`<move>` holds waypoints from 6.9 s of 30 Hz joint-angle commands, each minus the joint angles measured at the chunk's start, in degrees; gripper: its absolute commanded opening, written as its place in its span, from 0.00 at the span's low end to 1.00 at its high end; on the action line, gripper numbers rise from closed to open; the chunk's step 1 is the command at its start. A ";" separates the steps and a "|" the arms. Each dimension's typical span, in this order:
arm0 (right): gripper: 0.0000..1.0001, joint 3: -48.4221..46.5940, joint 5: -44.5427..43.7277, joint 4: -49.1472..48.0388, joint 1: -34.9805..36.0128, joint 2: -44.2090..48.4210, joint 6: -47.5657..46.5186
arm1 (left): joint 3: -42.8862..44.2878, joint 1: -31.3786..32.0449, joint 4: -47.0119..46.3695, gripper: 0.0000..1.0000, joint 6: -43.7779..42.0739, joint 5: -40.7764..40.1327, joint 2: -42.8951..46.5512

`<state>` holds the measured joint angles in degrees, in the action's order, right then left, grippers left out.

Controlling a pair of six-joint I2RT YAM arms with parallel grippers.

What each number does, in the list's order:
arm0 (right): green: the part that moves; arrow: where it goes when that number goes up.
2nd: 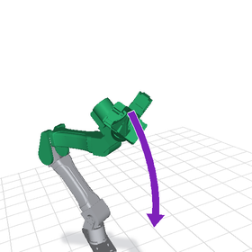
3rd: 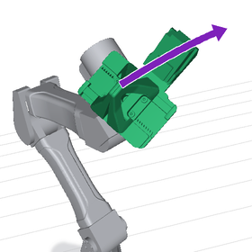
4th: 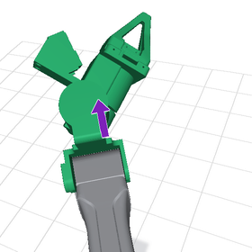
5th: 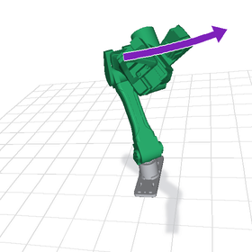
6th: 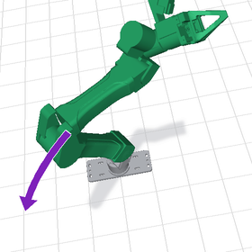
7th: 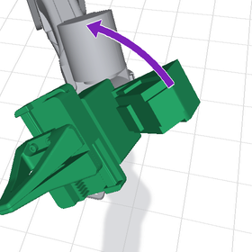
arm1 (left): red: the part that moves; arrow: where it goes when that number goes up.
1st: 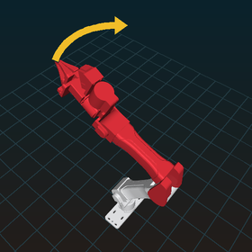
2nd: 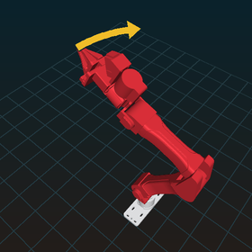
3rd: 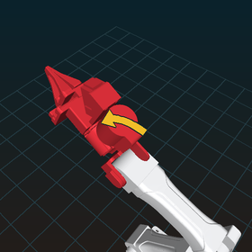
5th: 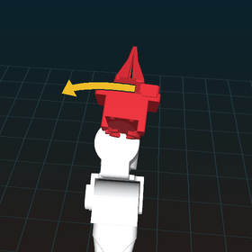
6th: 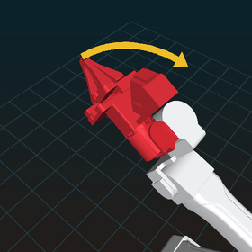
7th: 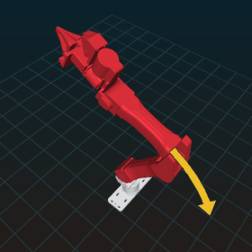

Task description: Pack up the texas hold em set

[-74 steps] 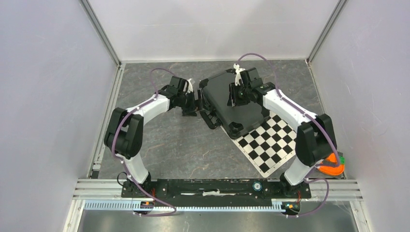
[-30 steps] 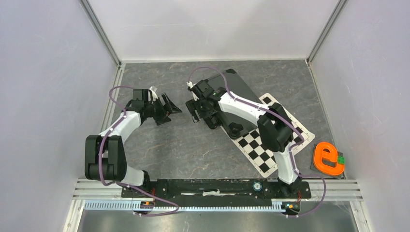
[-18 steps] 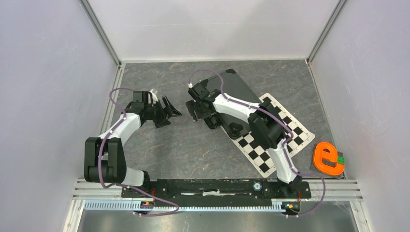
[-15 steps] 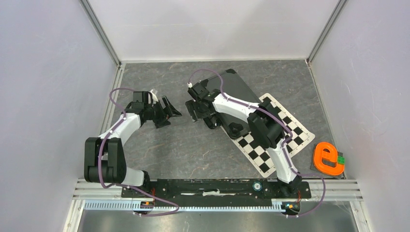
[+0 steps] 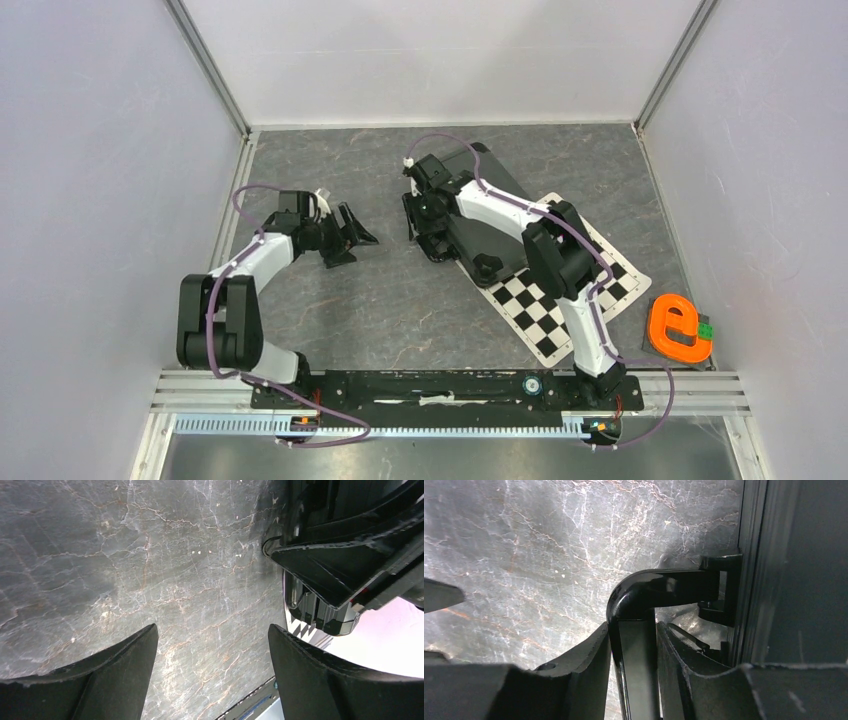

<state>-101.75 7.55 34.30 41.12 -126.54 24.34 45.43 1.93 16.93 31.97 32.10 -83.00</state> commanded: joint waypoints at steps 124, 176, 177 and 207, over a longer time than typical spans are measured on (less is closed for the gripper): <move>0.00 -4.81 31.72 -18.39 -14.84 11.26 25.25 | 3.37 14.69 -60.27 0.49 58.76 13.88 -32.25; 0.00 -3.47 34.59 -23.62 -17.95 12.52 28.80 | 5.86 23.79 -59.62 0.02 78.16 -5.14 -40.01; 0.00 -3.45 34.77 -23.70 -17.92 12.47 28.81 | 6.01 23.81 -61.17 0.02 78.65 -5.25 -40.82; 0.00 0.22 35.57 -25.63 -18.03 12.42 28.71 | -4.56 15.28 -79.24 0.02 78.11 -12.00 -31.42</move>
<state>-100.01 34.89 19.27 22.50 -118.06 50.50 44.40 21.39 -71.29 114.26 18.31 -122.76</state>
